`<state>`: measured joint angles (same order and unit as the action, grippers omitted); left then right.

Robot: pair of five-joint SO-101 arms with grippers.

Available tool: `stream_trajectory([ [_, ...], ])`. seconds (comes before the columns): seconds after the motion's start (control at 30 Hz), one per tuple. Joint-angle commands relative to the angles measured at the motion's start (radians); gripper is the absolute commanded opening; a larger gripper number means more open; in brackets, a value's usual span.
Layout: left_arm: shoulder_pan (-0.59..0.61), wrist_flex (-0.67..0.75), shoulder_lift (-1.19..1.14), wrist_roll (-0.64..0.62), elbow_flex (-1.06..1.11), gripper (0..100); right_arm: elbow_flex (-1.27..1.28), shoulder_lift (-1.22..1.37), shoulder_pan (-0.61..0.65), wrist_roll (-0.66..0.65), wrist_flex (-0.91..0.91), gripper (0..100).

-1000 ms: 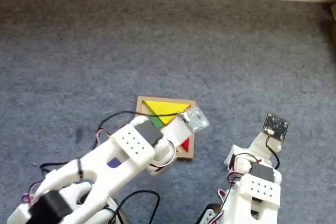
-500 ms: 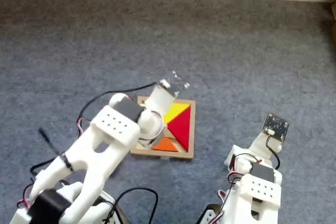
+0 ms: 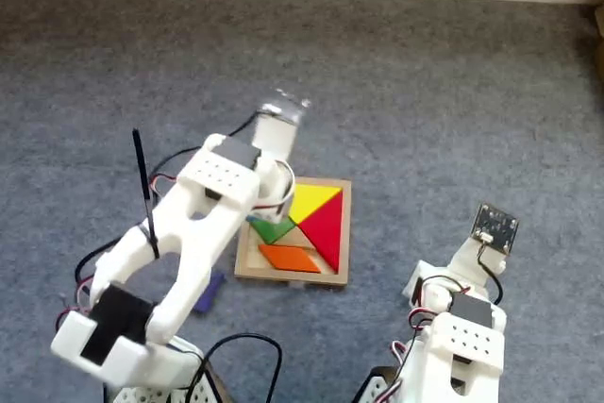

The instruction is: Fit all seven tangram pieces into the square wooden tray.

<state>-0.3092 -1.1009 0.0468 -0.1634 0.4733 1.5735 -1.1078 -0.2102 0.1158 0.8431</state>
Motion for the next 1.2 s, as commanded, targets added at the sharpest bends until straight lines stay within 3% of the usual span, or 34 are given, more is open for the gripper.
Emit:
stream_trajectory([
  [0.0, 0.064, 0.041, -0.028, -0.118, -0.056, 13, 0.008, 0.001, -0.012, -0.012, -0.005, 0.6],
  [0.17, 0.073, 0.06, -0.048, -0.193, -0.061, 22, 0.008, 0.001, -0.012, -0.012, -0.005, 0.6],
  [0.5, 0.131, 0.086, -0.016, -0.201, -0.058, 23, 0.008, 0.001, -0.012, -0.012, -0.005, 0.6],
  [0.77, 0.136, -0.084, 0.17, -0.196, -0.048, 23, 0.008, 0.001, -0.012, -0.012, -0.005, 0.6],
  [0.9, 0.157, -0.087, 0.171, -0.098, 0.025, 23, 0.008, 0.001, -0.012, -0.012, -0.005, 0.6],
  [1.0, 0.159, 0.008, 0.171, -0.037, 0.111, 23, 0.008, 0.001, -0.012, -0.012, -0.005, 0.6],
  [1.17, 0.157, 0.157, 0.171, 0.072, 0.211, 14, 0.01, 0.001, -0.012, -0.012, -0.005, 0.6],
])
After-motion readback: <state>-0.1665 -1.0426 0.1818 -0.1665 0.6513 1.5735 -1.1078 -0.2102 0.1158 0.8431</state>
